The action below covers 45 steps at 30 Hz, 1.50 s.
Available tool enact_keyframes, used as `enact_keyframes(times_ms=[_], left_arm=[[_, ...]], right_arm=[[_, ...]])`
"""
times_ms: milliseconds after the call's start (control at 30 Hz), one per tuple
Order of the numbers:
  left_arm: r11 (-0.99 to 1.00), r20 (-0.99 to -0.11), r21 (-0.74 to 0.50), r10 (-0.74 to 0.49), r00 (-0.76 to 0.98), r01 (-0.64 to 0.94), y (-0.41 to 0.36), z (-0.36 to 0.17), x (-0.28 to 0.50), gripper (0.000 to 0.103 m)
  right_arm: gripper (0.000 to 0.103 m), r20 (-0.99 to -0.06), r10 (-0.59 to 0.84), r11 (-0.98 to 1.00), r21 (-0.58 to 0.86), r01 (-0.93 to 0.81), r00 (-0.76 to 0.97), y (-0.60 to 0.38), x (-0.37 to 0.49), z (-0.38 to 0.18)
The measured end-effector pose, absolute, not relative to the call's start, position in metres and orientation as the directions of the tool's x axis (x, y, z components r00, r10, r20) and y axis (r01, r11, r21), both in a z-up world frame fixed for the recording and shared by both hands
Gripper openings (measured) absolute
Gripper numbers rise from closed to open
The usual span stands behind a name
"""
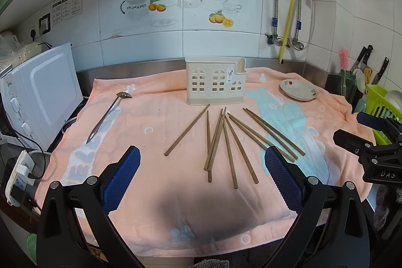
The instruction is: Organize utensils
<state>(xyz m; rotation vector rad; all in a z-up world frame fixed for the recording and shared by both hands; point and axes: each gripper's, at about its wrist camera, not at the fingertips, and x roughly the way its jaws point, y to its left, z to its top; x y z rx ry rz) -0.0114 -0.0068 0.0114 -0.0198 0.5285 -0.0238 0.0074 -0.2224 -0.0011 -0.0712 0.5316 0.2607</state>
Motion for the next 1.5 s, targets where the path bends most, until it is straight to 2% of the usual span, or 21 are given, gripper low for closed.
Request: enact_keyframes(times_ms=[1500], left_arm=[[0.999,-0.563,-0.033,-0.025,0.826,0.008,0.005,-0.013,0.024,0.098]], right_arm=[[0.097,-0.561,0.228,0.961,-0.004,-0.278,0.796,-0.218,0.041,-0.022]])
